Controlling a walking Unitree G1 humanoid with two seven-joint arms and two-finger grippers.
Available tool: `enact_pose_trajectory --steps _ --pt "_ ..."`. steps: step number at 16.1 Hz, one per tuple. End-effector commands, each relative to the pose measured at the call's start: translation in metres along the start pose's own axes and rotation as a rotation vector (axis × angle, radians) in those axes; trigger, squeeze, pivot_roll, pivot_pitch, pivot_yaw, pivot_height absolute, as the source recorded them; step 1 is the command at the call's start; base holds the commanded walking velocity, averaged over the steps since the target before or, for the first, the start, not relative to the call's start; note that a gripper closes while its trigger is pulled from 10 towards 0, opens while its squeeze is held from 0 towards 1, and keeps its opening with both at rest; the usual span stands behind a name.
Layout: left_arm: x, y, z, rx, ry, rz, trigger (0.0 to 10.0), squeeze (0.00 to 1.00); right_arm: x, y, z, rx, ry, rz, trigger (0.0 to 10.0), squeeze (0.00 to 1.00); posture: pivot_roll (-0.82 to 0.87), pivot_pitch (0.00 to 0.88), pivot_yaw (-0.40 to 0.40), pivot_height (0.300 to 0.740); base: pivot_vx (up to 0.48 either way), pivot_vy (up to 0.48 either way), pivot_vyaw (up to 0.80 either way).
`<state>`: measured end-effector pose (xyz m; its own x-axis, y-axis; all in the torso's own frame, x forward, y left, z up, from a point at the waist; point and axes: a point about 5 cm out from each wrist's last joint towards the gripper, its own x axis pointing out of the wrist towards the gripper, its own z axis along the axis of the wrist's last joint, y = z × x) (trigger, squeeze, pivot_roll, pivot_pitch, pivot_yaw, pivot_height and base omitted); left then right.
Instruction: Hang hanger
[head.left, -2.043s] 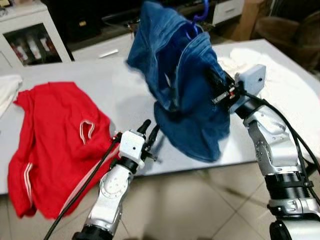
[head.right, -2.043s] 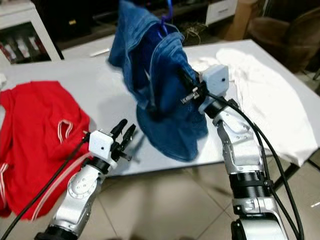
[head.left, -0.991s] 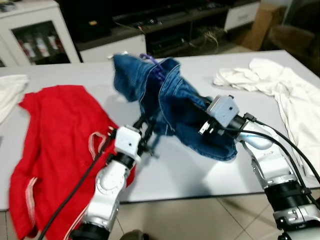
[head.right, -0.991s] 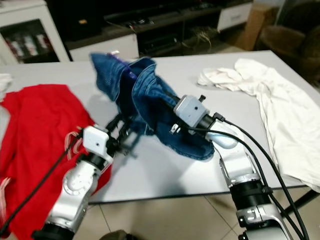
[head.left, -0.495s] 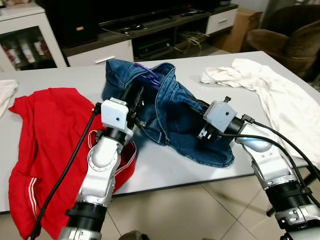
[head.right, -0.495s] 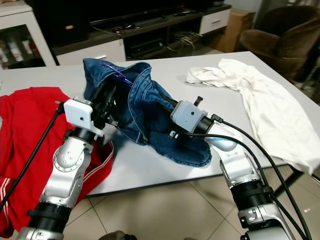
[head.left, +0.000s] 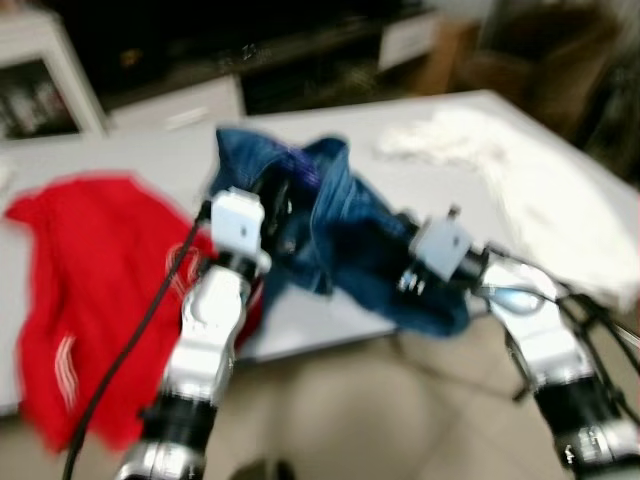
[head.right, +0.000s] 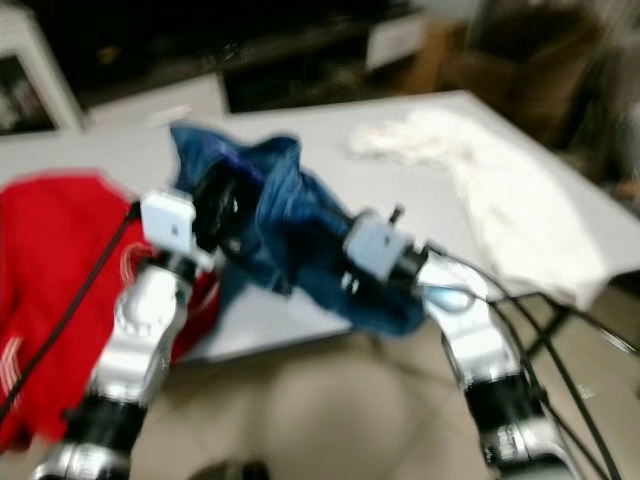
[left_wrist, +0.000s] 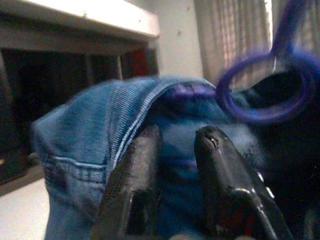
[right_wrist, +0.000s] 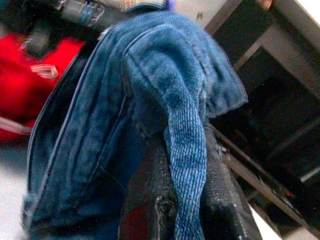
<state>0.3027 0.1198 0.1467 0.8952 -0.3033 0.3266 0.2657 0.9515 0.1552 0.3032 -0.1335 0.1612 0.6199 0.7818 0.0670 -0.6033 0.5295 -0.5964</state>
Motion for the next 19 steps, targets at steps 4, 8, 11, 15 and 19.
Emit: enact_pose_trajectory --steps 4,8,11,15,19 --pt "0.002 0.005 0.003 0.019 -0.010 0.010 10.0 0.00 0.003 -0.003 0.006 -0.010 -0.029 -0.006 10.0 0.00 -0.05 0.000 0.074 0.736 0.000 0.000 0.00" --pt "0.005 0.014 0.014 0.051 -0.065 0.058 10.0 0.00 0.002 -0.003 0.003 -0.008 -0.020 -0.008 10.0 0.00 -0.05 0.000 0.075 0.736 0.000 0.000 0.00" --pt "0.007 0.019 0.021 0.066 -0.098 0.089 10.0 0.00 0.001 -0.003 0.001 -0.011 -0.011 -0.007 10.0 0.00 -0.05 0.000 0.076 0.736 0.000 0.000 0.00" --pt "0.011 0.031 0.027 0.108 -0.120 0.140 10.0 0.00 0.001 -0.004 0.001 -0.019 -0.012 -0.010 10.0 0.00 -0.06 0.000 0.076 0.736 0.000 0.000 0.00" --pt "0.009 0.016 0.031 0.200 -0.161 0.023 10.0 0.00 -0.001 -0.008 -0.021 -0.025 0.146 -0.031 10.0 0.00 -0.05 0.000 0.069 0.736 0.000 0.000 0.00"
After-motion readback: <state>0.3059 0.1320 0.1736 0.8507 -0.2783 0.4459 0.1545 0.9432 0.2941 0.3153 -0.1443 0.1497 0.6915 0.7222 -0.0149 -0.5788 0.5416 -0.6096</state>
